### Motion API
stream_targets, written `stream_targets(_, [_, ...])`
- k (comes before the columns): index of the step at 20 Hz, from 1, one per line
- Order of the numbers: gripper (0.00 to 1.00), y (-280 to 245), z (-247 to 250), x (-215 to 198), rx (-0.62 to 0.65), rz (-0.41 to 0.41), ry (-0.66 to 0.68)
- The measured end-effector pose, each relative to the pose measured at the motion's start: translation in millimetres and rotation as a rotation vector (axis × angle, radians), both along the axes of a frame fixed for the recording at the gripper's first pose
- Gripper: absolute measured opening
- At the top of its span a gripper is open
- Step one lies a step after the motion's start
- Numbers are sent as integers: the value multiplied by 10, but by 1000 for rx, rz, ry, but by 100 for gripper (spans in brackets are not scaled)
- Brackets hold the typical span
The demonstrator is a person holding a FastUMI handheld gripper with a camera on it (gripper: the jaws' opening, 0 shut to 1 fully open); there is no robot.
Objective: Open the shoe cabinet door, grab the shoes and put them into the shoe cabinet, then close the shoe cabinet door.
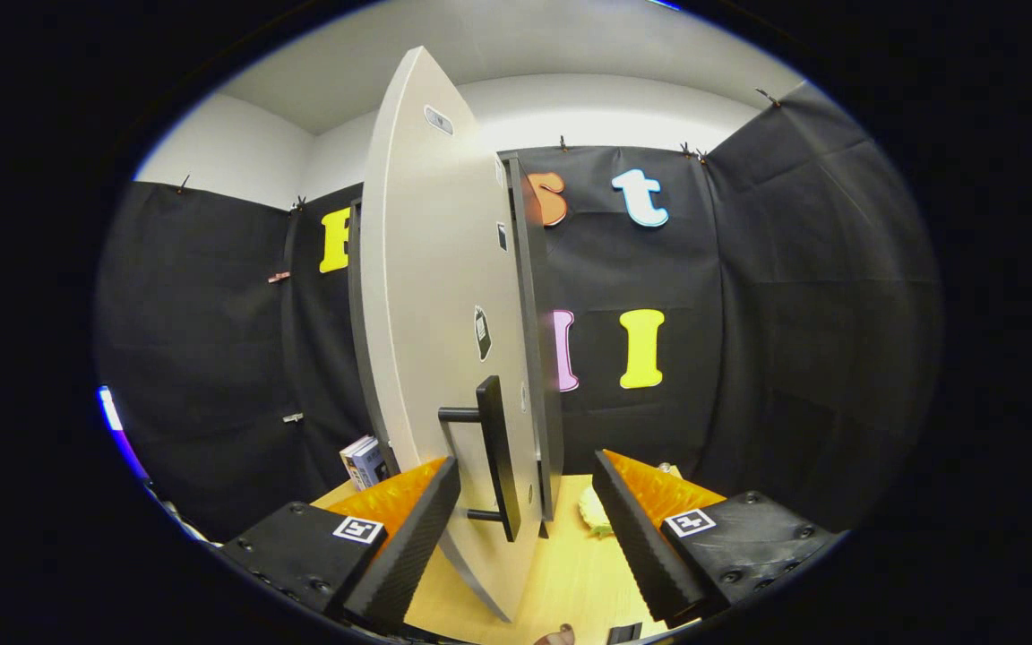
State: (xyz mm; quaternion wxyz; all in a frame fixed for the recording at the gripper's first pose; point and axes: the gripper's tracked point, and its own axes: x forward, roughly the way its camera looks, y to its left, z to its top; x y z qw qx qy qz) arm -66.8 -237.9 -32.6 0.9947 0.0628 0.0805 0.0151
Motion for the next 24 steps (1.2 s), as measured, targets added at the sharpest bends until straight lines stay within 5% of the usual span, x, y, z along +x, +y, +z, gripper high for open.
stream_targets(9, [98, 735, -30, 206, -9, 71, -1])
stream_targets(24, [98, 1830, -238, 943, 41, 80, 21])
